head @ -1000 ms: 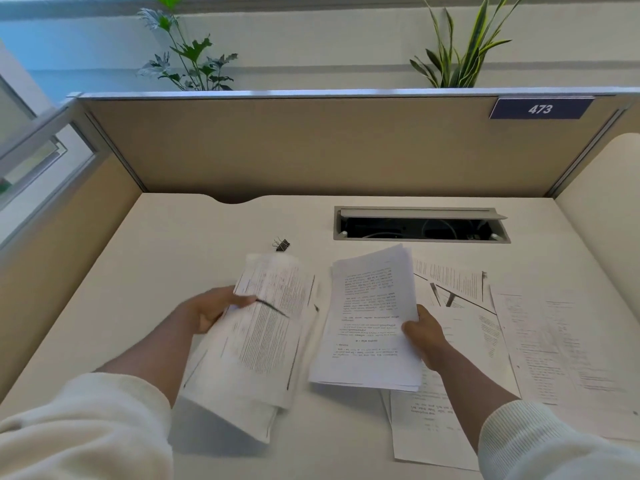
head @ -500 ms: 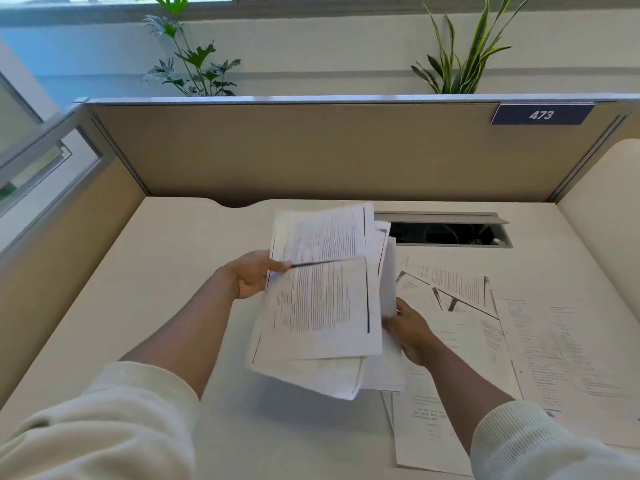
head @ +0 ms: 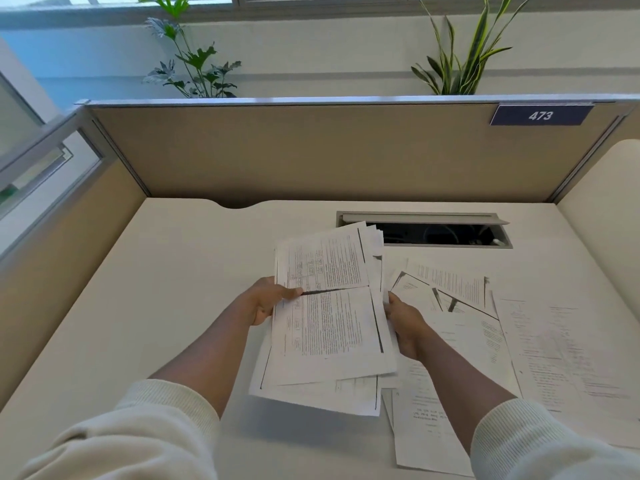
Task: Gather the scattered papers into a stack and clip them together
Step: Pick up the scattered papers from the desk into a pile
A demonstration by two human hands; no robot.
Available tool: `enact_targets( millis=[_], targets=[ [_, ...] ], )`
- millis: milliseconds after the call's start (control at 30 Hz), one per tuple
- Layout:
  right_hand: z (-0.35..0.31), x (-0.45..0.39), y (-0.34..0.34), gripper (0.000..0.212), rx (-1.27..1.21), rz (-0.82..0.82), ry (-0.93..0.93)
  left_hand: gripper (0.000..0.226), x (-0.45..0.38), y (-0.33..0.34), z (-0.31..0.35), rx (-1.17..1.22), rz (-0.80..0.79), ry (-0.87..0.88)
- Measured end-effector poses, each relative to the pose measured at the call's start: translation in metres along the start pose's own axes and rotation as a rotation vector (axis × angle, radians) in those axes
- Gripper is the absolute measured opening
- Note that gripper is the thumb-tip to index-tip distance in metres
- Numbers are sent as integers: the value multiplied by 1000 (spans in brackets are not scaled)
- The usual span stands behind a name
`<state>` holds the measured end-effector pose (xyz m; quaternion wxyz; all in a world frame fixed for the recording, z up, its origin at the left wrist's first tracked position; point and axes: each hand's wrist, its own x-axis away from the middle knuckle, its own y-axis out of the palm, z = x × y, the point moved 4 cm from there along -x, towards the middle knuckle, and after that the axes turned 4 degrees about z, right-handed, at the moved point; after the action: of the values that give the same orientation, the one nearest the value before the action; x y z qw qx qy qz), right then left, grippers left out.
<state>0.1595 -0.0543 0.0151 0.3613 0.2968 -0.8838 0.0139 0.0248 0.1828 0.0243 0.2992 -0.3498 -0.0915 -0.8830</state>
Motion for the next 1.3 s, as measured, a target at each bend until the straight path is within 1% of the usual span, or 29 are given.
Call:
enact_targets(
  millis=[33, 100, 133, 200, 267, 300, 367, 433, 500, 600, 767, 833, 900, 967, 1033, 1133, 1300],
  targets=[
    [-1, -1, 2, 34, -41, 2, 17, 47, -1, 1, 0, 16, 12, 18],
    [-3, -5, 9, 58, -76, -60, 46, 47, -2, 3, 3, 30, 39, 56],
    [-5, -6, 14, 62, -66, -97, 38, 48, -4, 4, 5, 32, 52, 79],
    [-13, -4, 24, 50, 28, -119, -48, 54, -7, 6, 13, 27, 69, 141],
    [-25, -1, 30, 42, 182, -41, -201, 56, -3, 8, 24, 28, 90, 218],
    [-31, 0, 32, 39, 218, 10, -262, 55, 1, 8, 31, 40, 101, 265],
    [-42, 4, 36, 37, 187, 70, -340, 50, 10, 7, 43, 91, 88, 362],
    [-49, 5, 39, 37, 152, 79, -398, 42, 18, 5, 51, 126, 42, 442],
    [-52, 7, 40, 37, 151, 81, -449, 37, 22, 2, 56, 122, 42, 485],
    [-50, 7, 42, 39, 189, 98, -492, 38, 25, 0, 57, 90, 43, 502],
    [-41, 4, 43, 37, 399, 138, -535, 43, 24, -1, 45, 16, 75, 472],
    [-37, 2, 40, 35, 444, 157, -538, 44, 23, 0, 40, 3, 70, 472],
    [-33, 0, 38, 38, 477, 158, -540, 42, 23, 3, 35, -15, 57, 463],
    [-31, -1, 40, 37, 497, 172, -554, 37, 21, 2, 31, -3, 78, 455],
    [-33, -1, 43, 31, 492, 185, -583, 33, 21, -1, 30, 40, 106, 455],
    [-39, 0, 46, 25, 390, 161, -586, 35, 22, -7, 32, 99, 110, 463],
    [-43, -1, 44, 23, 232, 142, -476, 44, 22, -11, 32, 144, 21, 402]
  ],
)
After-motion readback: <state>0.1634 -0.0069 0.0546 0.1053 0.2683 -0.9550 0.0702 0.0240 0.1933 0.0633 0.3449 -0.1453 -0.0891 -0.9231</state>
